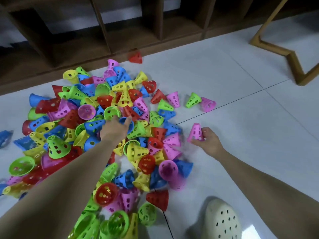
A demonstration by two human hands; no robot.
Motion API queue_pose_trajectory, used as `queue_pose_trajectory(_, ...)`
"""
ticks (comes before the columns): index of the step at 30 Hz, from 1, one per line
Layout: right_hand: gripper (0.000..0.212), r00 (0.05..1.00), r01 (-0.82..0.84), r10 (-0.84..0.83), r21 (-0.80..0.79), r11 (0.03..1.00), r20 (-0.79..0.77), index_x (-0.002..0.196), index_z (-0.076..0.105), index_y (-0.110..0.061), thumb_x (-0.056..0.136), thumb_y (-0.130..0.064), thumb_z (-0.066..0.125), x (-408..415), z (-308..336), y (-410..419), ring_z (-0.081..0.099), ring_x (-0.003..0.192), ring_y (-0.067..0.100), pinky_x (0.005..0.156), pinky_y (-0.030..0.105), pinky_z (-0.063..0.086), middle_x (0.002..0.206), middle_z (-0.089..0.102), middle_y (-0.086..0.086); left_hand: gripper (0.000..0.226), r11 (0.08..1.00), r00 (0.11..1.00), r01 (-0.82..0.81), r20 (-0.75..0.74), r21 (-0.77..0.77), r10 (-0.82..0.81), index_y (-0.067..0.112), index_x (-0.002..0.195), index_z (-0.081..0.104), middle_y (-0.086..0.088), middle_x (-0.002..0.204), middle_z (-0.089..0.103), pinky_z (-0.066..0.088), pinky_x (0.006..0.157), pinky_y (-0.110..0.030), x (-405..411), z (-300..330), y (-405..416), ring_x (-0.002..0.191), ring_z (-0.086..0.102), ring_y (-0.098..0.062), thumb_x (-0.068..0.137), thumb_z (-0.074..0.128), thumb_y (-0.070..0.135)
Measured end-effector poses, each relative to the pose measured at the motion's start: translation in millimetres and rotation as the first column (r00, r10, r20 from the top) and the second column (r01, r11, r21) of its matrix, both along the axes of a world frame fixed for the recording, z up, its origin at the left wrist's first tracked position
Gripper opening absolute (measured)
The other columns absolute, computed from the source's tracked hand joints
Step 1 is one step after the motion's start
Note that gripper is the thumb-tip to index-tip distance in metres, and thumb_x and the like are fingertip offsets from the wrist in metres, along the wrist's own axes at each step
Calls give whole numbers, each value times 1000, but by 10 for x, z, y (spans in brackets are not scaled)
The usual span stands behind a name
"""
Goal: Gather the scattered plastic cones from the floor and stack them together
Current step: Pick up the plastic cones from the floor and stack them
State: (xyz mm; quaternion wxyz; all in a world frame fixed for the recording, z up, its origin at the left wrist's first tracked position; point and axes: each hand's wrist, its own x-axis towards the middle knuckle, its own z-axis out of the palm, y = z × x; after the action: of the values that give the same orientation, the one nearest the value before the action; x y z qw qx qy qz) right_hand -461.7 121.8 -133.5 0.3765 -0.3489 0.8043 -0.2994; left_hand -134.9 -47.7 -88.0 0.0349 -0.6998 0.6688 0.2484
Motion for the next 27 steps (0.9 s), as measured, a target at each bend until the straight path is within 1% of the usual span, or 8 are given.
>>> queue_pose_trajectory(2,44,1000,13,-13,27,1000,-16,98,57,-14,69,-20,90,-109,-99,90,59,76,21,68,32,49,93,68,8,81,995,991,-101,-90,20,102,19,150,35,-15,112,62,48,62,-39,-81,-49,26,82,63,-33,91,35,75)
queue_pose_trajectory(4,44,1000,1,0,36,999,-19,97,58,-13,68,-18,91,-174,-204,160,61,76,21,72,35,53,94,69,12,79,986,980,-162,-115,23,164,17,149,38,-10,97,63,51,66,-39,-167,-36,67,78,63,-31,90,45,69)
queue_pose_trajectory(7,43,990,-97,104,75,992,-99,98,55,-14,70,-23,87,-196,-290,181,62,78,23,71,36,52,89,67,6,72,975,958,-211,-186,61,219,16,146,42,-5,99,55,44,72,-37,-280,82,164,81,55,-25,91,54,61)
queue_pose_trajectory(13,45,942,-261,281,125,957,-186,106,54,-18,73,-22,84,-159,-390,110,62,85,24,71,30,47,93,66,1,35,921,704,-357,-604,153,373,23,117,49,1,89,61,47,62,-31,-430,174,489,73,59,-16,90,66,35)
queue_pose_trajectory(17,53,940,-268,288,125,955,-182,115,55,-19,72,-22,86,-195,-433,128,63,90,22,76,29,47,99,67,1,40,957,665,-277,-704,80,251,26,121,49,4,96,62,51,54,-23,-597,207,859,74,63,-14,89,72,20)
queue_pose_trajectory(21,66,949,-254,268,105,962,-164,129,51,-18,74,-24,86,-244,-438,237,61,101,18,88,29,48,113,64,-2,41,976,615,-188,-762,108,203,24,114,54,-4,98,69,58,68,-35,-848,113,1233,79,69,-19,81,78,15)
queue_pose_trajectory(23,70,961,-218,229,84,972,-157,134,50,-17,74,-22,86,-276,-422,333,58,107,14,94,26,45,119,61,-5,43,989,586,-102,-797,108,148,21,113,56,2,99,70,57,73,-25,-1036,53,1445,87,70,-9,79,82,12)
queue_pose_trajectory(27,58,989,-104,101,-19,994,-104,130,54,-9,78,-6,81,-352,-420,583,56,108,12,90,14,36,117,58,-6,44,988,683,157,-722,-3,-110,22,107,57,10,93,70,50,72,-15,-1434,-172,1766,83,66,0,74,85,24)
